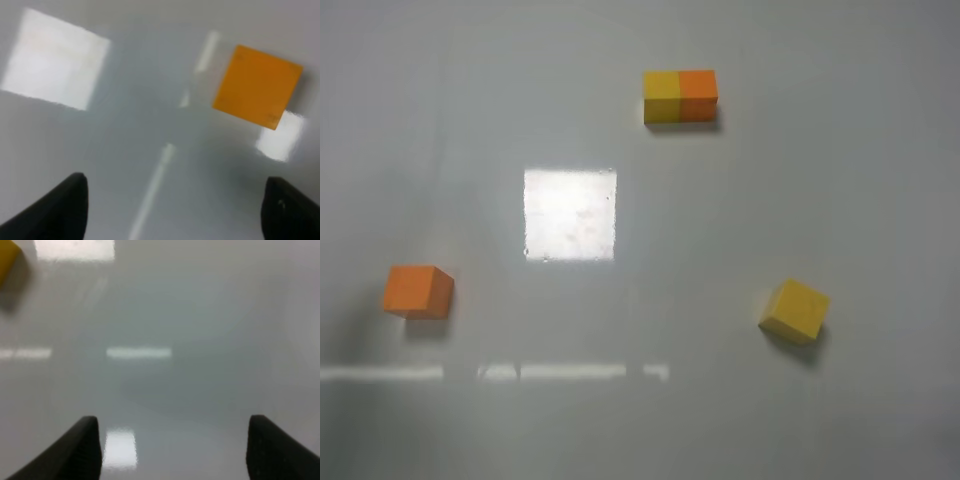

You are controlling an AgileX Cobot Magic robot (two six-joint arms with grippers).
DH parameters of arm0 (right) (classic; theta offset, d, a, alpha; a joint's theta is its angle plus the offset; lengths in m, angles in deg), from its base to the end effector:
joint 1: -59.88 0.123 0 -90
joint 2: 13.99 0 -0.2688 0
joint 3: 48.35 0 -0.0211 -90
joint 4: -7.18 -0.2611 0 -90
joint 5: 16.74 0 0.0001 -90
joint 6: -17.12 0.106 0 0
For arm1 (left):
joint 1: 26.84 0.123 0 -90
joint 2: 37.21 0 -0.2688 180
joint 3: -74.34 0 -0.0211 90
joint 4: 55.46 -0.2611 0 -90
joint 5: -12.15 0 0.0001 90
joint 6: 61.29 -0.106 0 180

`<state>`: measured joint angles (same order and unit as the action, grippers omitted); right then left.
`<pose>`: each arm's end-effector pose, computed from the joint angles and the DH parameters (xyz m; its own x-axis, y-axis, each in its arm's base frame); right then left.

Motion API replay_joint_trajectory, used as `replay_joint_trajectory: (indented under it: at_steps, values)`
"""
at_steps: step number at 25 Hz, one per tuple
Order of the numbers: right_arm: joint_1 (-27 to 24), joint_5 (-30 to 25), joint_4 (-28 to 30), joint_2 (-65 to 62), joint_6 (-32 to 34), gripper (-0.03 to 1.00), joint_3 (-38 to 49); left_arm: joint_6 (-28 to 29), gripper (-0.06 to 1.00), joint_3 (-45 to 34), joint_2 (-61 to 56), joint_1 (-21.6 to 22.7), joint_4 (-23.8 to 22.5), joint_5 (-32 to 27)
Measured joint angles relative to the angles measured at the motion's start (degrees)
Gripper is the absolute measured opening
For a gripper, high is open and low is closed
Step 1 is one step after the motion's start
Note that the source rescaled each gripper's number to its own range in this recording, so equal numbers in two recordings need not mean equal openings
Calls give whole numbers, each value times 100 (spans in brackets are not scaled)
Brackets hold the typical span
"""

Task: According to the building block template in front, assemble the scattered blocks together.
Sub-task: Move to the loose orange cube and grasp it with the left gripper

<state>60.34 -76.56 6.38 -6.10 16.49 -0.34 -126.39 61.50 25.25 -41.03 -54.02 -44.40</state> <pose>0.0336 0.0015 0.2777 -0.4338 -0.0075 -0.9010 -0.0206 0.9998 0.0017 0.1951 -0.0516 0.3772 -0.0459 0.9409 -0.3356 0.6956 0.2712 0.6653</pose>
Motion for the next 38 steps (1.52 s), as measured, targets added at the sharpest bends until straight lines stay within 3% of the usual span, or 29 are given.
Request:
replay_joint_trajectory:
  at_steps: [8,14,38]
  values:
    - [0,0,0,0,0,56,0,1069,100,0,648,-1578,-1635,-477]
    - [0,0,0,0,-5,56,0,1544,100,0,1020,-1908,-2343,-572]
    - [0,0,0,0,-1,56,0,1725,97,0,1945,-2038,-2447,100]
